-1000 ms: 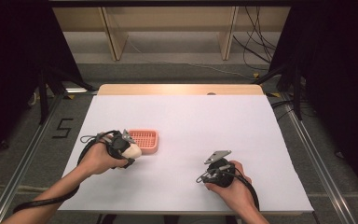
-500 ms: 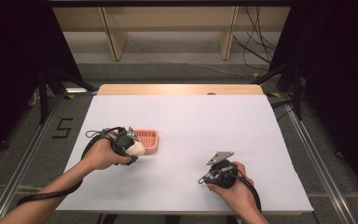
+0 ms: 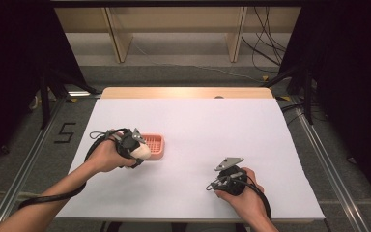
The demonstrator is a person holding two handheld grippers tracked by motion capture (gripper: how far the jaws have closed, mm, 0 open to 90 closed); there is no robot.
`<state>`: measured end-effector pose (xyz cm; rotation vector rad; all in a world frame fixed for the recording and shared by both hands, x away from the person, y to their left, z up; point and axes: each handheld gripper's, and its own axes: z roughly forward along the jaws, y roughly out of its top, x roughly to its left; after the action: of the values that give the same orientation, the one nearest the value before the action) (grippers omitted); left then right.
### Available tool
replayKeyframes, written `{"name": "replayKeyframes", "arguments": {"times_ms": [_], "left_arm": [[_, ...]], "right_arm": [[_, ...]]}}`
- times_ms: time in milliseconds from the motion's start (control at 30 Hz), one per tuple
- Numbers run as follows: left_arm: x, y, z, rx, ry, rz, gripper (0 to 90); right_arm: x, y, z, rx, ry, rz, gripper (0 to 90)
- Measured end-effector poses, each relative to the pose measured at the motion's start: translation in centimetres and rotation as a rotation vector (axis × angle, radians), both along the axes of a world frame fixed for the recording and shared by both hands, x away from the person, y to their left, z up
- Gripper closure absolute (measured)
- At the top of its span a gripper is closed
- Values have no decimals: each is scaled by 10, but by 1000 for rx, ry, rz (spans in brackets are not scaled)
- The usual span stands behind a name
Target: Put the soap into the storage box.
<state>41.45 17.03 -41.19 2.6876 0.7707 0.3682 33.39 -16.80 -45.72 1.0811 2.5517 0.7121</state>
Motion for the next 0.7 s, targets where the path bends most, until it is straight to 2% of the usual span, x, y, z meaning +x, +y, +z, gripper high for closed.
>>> {"name": "replayKeyframes", "arguments": {"times_ms": [33, 133, 167, 233, 300, 467, 533, 567, 600, 633, 700], "left_arm": [[-1, -1, 0, -13, 11, 17, 494], [2, -1, 1, -1, -9, -11, 494], [1, -2, 0, -14, 1, 9, 494], [3, -2, 2, 4, -7, -18, 494], [4, -3, 2, 2, -11, -20, 494], [3, -6, 1, -12, 6, -1, 494], [4, -6, 2, -8, 2, -6, 494], [6, -6, 3, 13, -11, -35, 495], [7, -6, 4, 16, -16, -41, 494], [5, -7, 3, 2, 0, -17, 494], [6, -7, 4, 2, 1, -15, 494]], "right_arm": [[0, 0, 0, 1, 0, 0, 422], [1, 0, -1, -4, -11, 7, 421], [1, 0, -1, -5, -13, 10, 421], [1, 0, -1, -4, -11, 11, 421], [1, 0, -1, -5, -14, 13, 421], [2, -1, -1, -5, -13, 21, 420], [1, 0, 0, 1, -8, 8, 420], [1, 0, 0, -1, -11, 6, 420], [0, 0, 0, 2, -1, 2, 421], [1, 0, -1, 0, -9, 6, 420], [1, 0, -1, -5, -16, 14, 420]]}}
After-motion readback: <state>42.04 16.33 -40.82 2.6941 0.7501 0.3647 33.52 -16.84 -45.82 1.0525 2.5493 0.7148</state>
